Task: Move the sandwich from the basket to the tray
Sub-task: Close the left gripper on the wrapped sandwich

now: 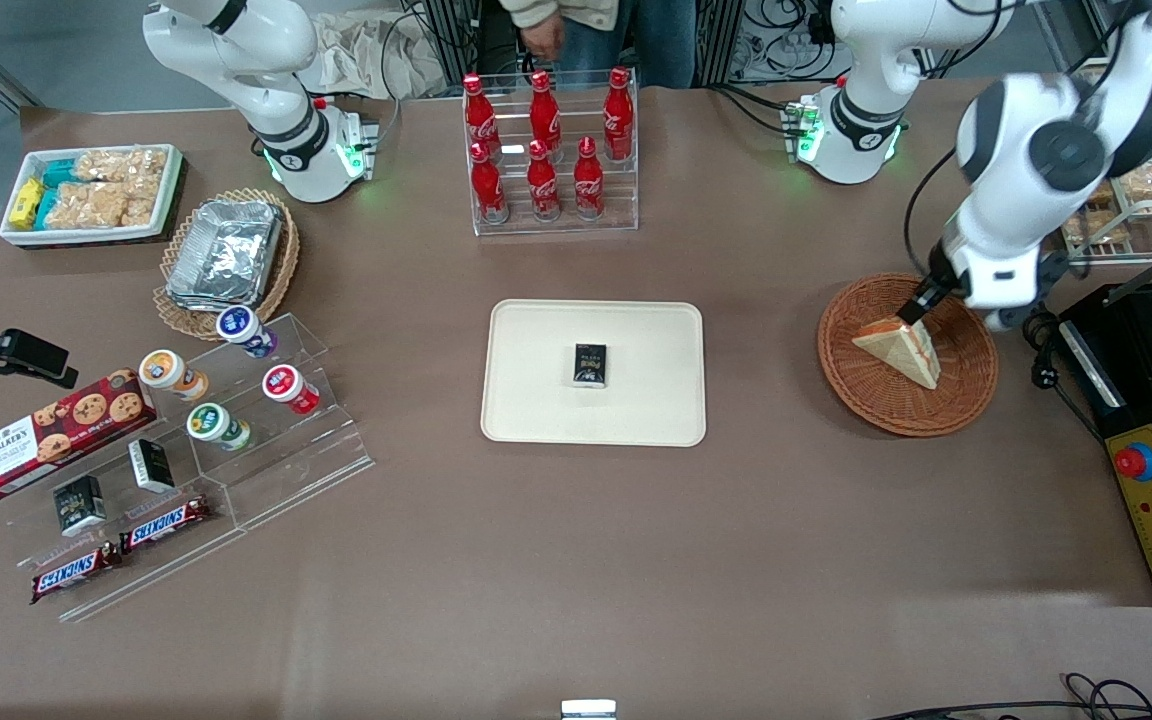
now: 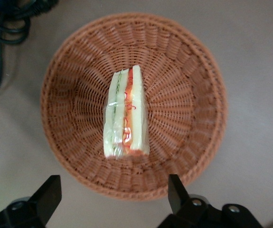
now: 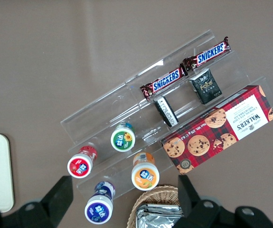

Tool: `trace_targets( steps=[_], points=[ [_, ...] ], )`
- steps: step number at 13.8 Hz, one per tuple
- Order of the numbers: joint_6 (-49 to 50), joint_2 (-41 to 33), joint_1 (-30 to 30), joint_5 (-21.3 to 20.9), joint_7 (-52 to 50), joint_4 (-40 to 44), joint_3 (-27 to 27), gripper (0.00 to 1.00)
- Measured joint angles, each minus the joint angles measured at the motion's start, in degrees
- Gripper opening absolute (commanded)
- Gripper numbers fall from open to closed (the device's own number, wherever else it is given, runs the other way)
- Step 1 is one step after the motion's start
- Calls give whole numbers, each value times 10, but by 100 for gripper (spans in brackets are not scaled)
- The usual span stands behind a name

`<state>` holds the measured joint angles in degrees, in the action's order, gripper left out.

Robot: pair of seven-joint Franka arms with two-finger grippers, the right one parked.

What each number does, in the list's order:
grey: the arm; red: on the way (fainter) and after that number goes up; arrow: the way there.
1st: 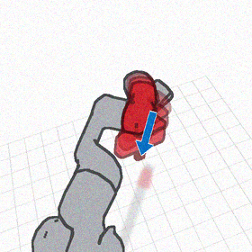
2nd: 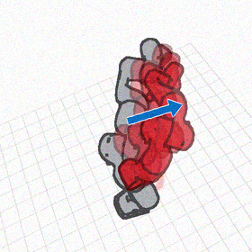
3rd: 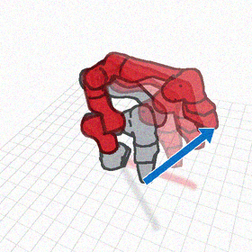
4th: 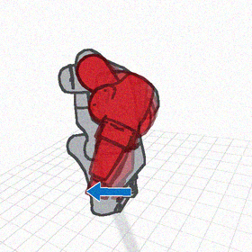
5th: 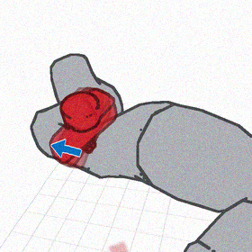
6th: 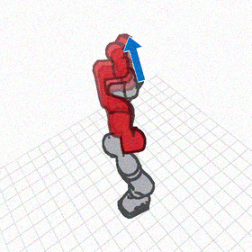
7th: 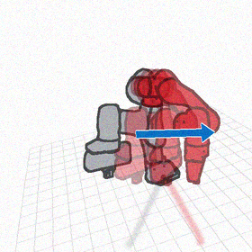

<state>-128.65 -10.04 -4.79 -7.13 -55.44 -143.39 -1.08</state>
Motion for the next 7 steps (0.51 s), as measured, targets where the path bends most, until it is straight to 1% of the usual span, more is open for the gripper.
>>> trace_targets(
  steps=[2,6,7],
  points=[
    [-78,38,0,-4,-12,-36,12,100],
    [-150,95,0,-6,-12,-48,35,100],
    [-164,105,0,-6,-12,-47,40,89]
  ],
)
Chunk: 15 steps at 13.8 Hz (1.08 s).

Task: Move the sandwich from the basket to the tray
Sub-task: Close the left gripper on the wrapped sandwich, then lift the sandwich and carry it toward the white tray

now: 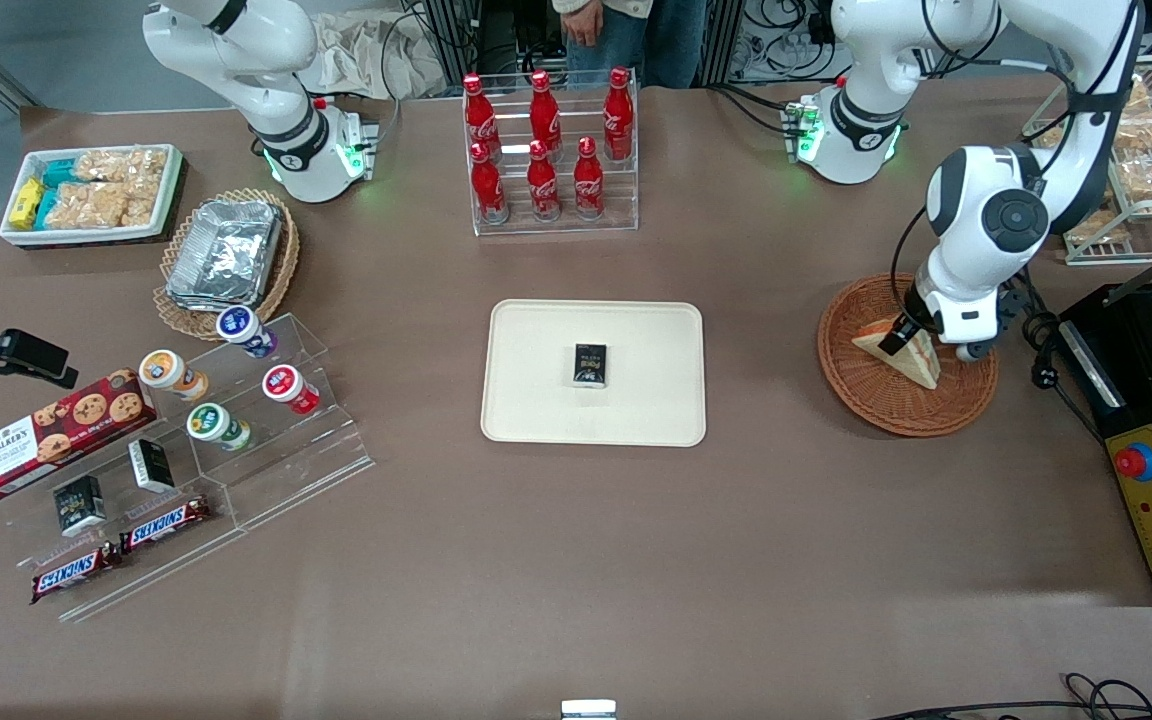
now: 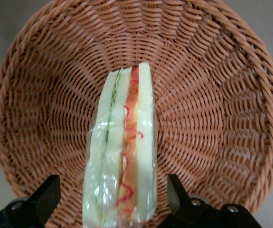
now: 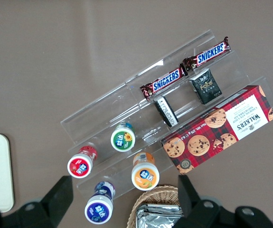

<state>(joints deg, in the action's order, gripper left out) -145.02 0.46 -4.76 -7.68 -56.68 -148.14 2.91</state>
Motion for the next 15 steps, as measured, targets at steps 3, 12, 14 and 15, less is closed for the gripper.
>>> trace_targets(
  steps=[3,12,14,15],
  points=[
    [-28,24,0,0,-16,0,7,0],
    [129,-101,-4,-2,75,49,-7,0],
    [187,-166,-15,11,125,64,-25,0],
    [210,-186,-33,29,143,75,-31,0]
  ],
)
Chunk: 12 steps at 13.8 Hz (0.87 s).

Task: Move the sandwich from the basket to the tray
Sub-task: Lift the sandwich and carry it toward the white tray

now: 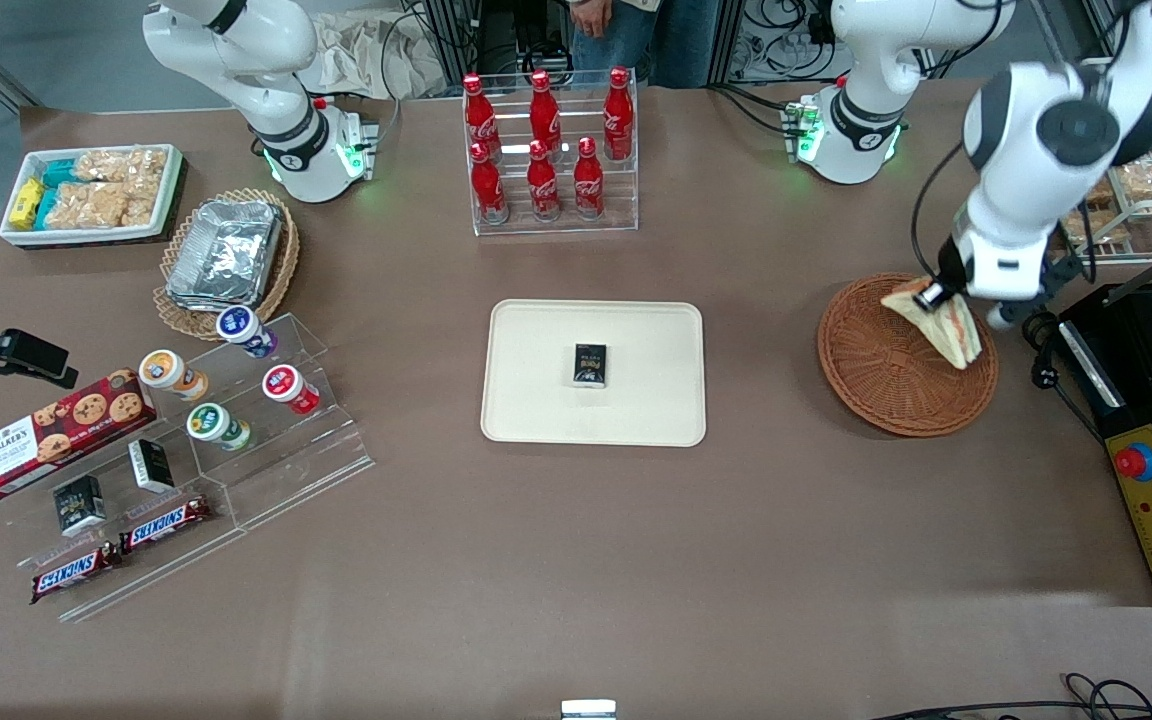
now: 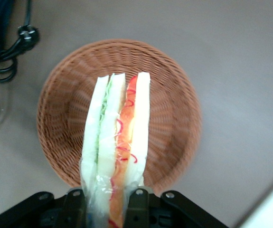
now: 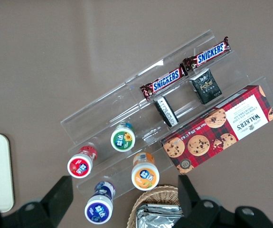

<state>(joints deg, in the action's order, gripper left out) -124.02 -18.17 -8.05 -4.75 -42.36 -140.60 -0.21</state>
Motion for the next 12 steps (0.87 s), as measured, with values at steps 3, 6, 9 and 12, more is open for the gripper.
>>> trace_targets(
  steps=[3,6,9,12],
  points=[
    [54,-11,-92,39,24,45,-8,0],
    [47,22,-192,60,28,57,-11,0],
    [-10,87,-264,61,32,63,-12,0],
    [-91,174,-307,61,42,63,-11,0]
  ],
)
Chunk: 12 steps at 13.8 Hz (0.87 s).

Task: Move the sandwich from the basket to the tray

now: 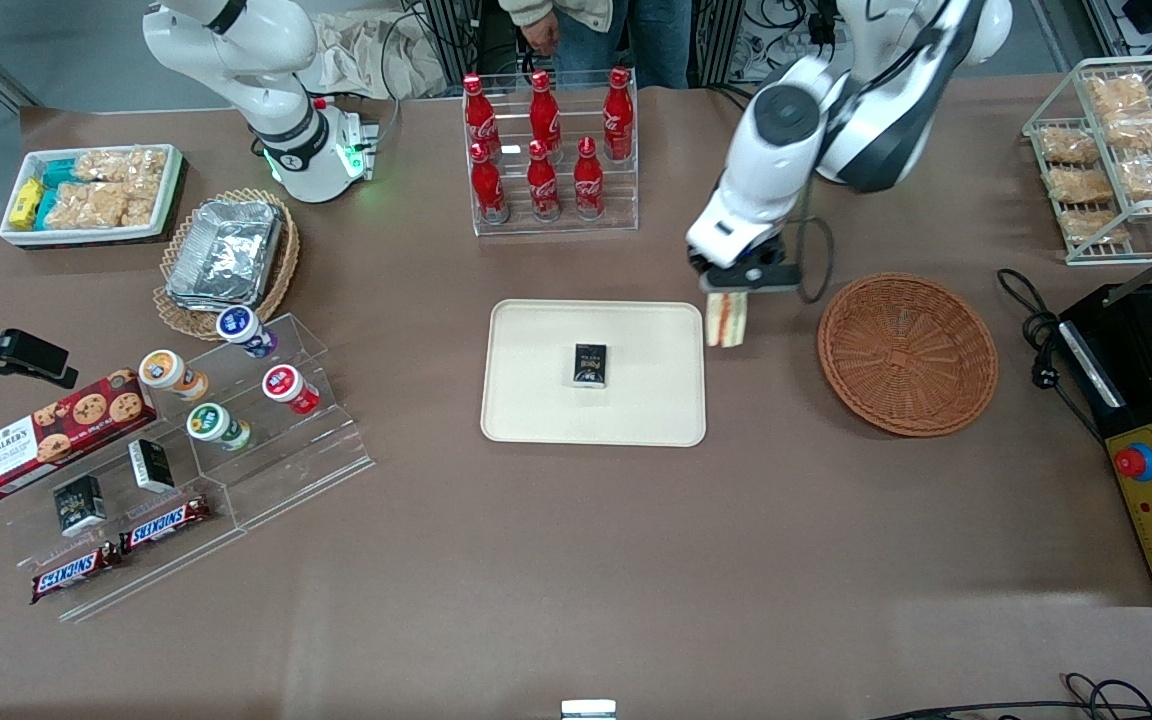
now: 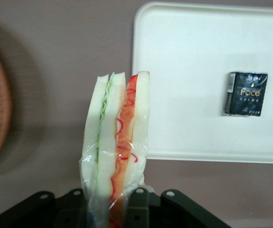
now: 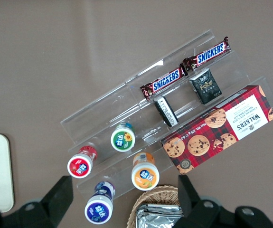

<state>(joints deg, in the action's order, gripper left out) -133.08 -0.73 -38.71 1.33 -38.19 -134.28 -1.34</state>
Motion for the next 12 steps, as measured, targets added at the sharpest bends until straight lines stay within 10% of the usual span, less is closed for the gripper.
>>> trace_targets(
  steps=[10,12],
  points=[
    [-104,199,-14,-21,26,94,5,5],
    [-104,213,-14,-29,31,100,5,99]
  ],
)
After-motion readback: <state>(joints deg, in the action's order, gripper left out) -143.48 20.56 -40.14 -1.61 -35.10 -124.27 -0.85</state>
